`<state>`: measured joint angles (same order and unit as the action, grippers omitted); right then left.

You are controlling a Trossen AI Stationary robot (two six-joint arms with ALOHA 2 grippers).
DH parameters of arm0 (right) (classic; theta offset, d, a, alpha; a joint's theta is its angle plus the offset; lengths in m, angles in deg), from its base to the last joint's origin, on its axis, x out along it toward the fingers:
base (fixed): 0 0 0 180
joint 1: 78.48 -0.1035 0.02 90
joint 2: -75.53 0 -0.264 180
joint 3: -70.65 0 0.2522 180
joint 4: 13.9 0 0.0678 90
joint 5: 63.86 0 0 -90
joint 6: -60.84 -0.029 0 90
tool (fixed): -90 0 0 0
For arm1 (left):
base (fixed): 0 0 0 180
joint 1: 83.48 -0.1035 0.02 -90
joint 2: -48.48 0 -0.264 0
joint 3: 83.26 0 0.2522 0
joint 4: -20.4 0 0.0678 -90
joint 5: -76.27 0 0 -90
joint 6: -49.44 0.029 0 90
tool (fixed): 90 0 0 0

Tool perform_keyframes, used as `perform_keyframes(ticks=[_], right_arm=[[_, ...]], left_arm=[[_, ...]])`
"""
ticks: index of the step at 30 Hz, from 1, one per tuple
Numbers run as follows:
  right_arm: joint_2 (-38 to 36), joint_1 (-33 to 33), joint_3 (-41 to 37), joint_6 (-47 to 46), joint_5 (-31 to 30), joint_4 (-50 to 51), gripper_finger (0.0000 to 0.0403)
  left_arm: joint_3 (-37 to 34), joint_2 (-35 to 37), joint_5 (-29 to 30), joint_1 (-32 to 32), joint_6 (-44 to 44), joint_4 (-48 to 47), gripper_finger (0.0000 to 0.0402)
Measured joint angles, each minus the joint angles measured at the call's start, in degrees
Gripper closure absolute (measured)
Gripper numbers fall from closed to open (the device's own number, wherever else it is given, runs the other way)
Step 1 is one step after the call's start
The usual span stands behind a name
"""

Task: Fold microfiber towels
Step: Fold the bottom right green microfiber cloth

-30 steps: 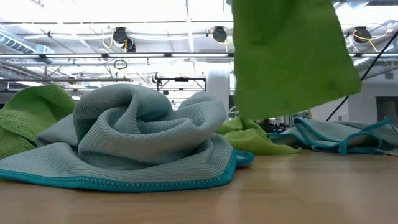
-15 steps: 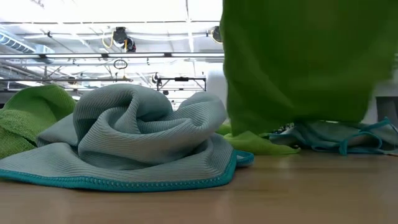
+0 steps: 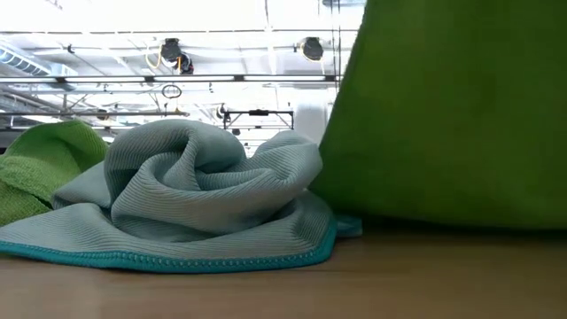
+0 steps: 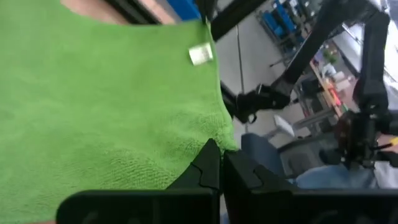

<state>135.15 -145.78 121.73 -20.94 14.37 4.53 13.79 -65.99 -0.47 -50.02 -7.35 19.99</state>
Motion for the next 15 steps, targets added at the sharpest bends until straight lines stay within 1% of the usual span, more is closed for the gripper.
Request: perform_keyframes(ticks=[4, 6, 8, 11, 15], right_arm=[[2.77, -1.36, -0.02, -5.02, 0.1, -1.19, 0.0403], [3.73, -2.02, -0.04, -7.36, 0.47, -4.13, 0.0403], [4.71, -2.75, -0.04, -10.64, 1.91, -8.4, 0.0403], [6.41, -3.98, 0.96, -13.48, 4.51, -10.93, 0.0403], [7.34, -4.43, 1.29, -13.62, 4.38, -10.08, 0.0403]], left_arm=[[0.03, -1.82, -1.28, 0.87, -4.15, 0.28, 0.0397], [-0.03, -2.29, -1.27, 1.31, -5.85, 0.43, 0.0397], [-0.02, -2.29, -1.26, 1.92, -7.37, 2.6, 0.0399], [0.01, -2.05, -1.24, 3.08, -6.37, 5.7, 0.0398], [0.02, -2.05, -1.23, 4.26, -3.19, 3.31, 0.0399]])
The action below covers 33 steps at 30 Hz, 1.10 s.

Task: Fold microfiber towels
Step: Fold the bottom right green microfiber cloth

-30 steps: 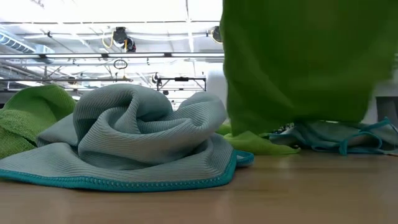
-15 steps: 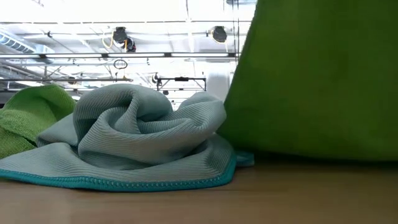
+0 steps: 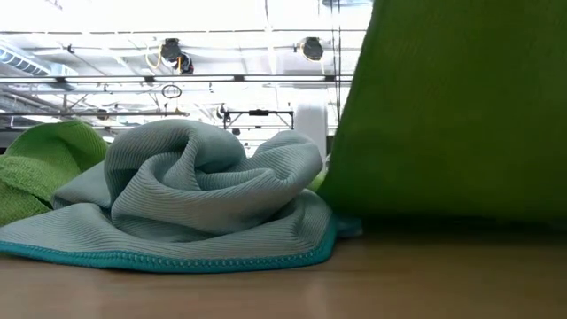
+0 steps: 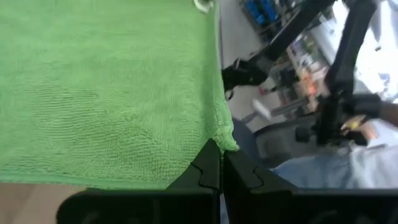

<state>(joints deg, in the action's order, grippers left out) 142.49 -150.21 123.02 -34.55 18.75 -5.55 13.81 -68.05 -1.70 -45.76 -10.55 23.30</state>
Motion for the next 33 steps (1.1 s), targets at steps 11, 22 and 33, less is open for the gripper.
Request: perform_keyframes(ticks=[11, 22, 33], right_arm=[[0.5, -0.7, 0.02, -4.13, -0.39, -2.96, 0.0403], [0.45, 3.61, 0.02, 1.46, -7.54, 16.58, 0.0403], [-5.08, 9.78, 0.04, 1.97, -7.62, 43.17, 0.0403]], left_arm=[[-0.04, -0.55, -0.02, -0.01, -1.73, -0.95, 0.0398], [0.02, -0.49, 4.99, -2.24, 4.05, -8.85, 0.0398], [0.0, -0.49, 6.11, -9.29, 10.1, -15.15, 0.0395]])
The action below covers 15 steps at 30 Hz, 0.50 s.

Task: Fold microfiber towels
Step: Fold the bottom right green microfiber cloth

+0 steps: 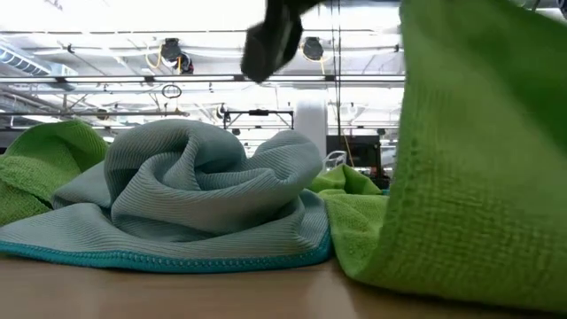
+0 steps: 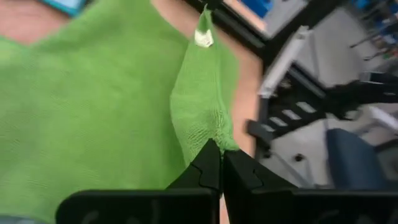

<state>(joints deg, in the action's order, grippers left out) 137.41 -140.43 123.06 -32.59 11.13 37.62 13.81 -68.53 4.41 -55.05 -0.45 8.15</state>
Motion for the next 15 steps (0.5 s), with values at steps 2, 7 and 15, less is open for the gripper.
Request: perform_keyframes(ticks=[2, 7, 15], right_arm=[[-1.22, 0.97, -0.02, 1.13, -0.67, 2.8, 0.0403], [-3.28, 3.79, -2.11, 3.5, -1.67, 4.05, 0.0403], [-4.48, 8.36, -4.39, 6.57, -1.69, 4.05, 0.0403]], left_arm=[[0.0, 0.01, -0.01, -1.31, 0.54, -1.4, 0.0393], [0.0, 0.01, 0.02, -4.03, 0.71, -2.99, 0.0398], [0.0, 0.01, 0.08, -5.68, 0.66, -7.18, 0.0398]])
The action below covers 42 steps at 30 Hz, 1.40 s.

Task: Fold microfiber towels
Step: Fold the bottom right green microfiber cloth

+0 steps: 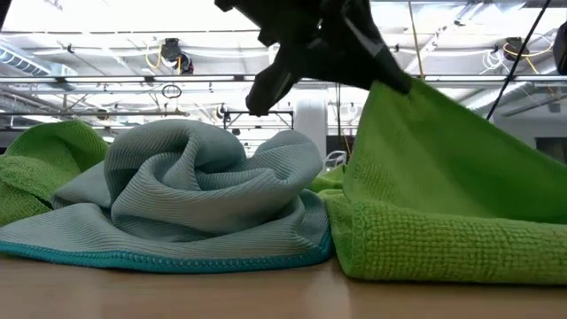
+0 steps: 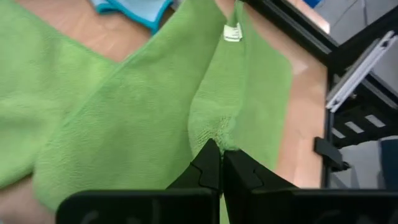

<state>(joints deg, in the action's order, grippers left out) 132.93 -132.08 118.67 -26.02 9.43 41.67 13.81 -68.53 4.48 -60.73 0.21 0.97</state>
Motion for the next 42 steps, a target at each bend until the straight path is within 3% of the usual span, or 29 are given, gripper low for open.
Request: perform_keyframes(ticks=[11, 27, 42], right_arm=[[-0.42, 3.36, -2.41, 2.67, 0.26, 1.19, 0.0403], [-1.22, 3.41, -2.41, 2.11, -1.31, 3.88, 0.0403], [-1.98, 3.41, -2.41, -0.03, -3.08, 8.12, 0.0403]], left_arm=[[0.0, 0.0, 2.1, -1.09, -0.96, -5.81, 0.0396], [0.0, 0.0, 5.81, -1.32, -2.29, -12.1, 0.0398], [-0.02, 0.0, 7.56, -1.81, -2.32, -12.13, 0.0389]])
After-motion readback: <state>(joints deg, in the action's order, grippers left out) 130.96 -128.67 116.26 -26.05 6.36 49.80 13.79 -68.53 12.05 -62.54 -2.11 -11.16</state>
